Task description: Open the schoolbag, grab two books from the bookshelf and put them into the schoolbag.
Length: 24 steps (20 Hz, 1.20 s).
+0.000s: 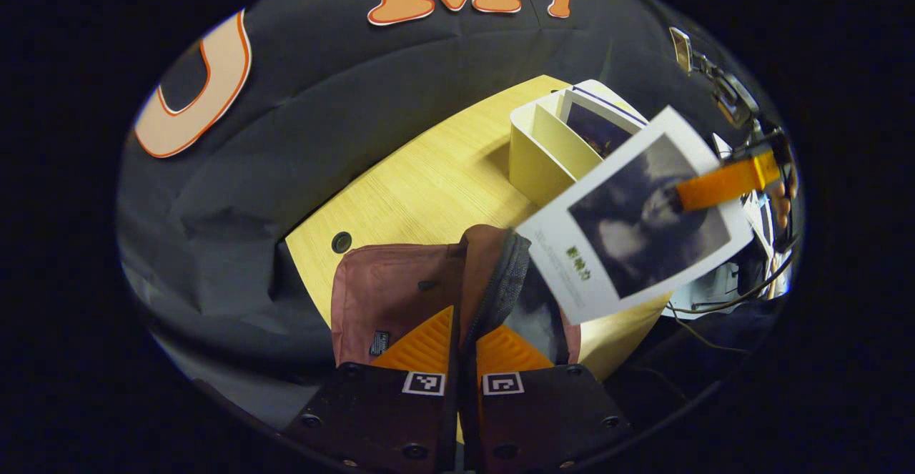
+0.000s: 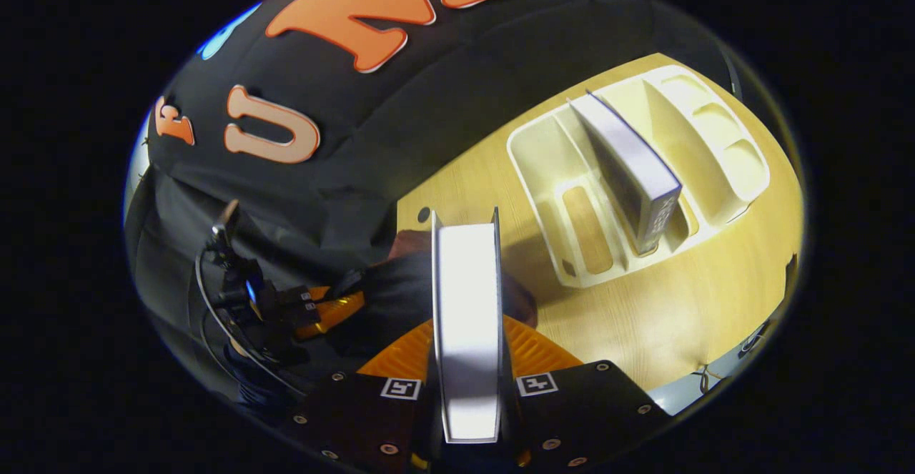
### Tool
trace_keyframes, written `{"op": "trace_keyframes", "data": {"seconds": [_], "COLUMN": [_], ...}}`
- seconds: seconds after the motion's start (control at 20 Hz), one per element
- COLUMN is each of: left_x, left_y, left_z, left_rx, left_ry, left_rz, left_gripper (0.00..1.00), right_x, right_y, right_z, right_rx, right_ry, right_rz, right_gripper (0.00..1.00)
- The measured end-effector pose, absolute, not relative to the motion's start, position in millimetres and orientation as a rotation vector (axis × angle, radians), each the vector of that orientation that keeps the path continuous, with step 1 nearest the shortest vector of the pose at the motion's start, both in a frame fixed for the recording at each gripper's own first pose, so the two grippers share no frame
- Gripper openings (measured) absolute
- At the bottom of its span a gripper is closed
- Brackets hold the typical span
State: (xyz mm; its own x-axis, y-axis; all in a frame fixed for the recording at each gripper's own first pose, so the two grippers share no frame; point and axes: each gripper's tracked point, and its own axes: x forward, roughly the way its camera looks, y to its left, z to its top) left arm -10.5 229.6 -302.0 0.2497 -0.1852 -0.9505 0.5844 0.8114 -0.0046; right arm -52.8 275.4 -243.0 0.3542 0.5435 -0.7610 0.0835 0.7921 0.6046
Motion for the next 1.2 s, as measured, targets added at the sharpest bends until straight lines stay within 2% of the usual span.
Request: {"op": "trace_keyframes", "data": {"seconds": [0.15, 0.4, 0.7, 0.95, 1.2], "left_x": [-10.3, -17.0, -21.3, -31.8, -43.5], "left_y": [227.2, 220.5, 211.2, 197.9, 183.6], "left_z": [-301.6, -298.0, -295.0, -300.6, -299.8], "left_rx": [0.371, 0.324, 0.300, 0.308, 0.295], "left_ry": [1.203, 1.173, 1.147, 1.131, 1.116], "left_rz": [-0.527, -0.510, -0.520, -0.548, -0.578], "left_gripper": [0.05, 0.05, 0.05, 0.04, 0.04], "right_x": [-58.2, -43.0, -26.9, -30.6, -30.5], "right_y": [304.8, 337.7, 394.0, 423.8, 441.9], "right_z": [-266.8, -305.7, -322.2, -355.9, -364.3], "right_rx": [0.671, 0.660, 0.763, 0.828, 0.886], "right_ry": [1.226, 1.232, 1.186, 1.189, 1.178], "right_rz": [0.350, 0.316, 0.397, 0.389, 0.369], "right_gripper": [0.34, 0.34, 0.34, 0.34, 0.34]}}
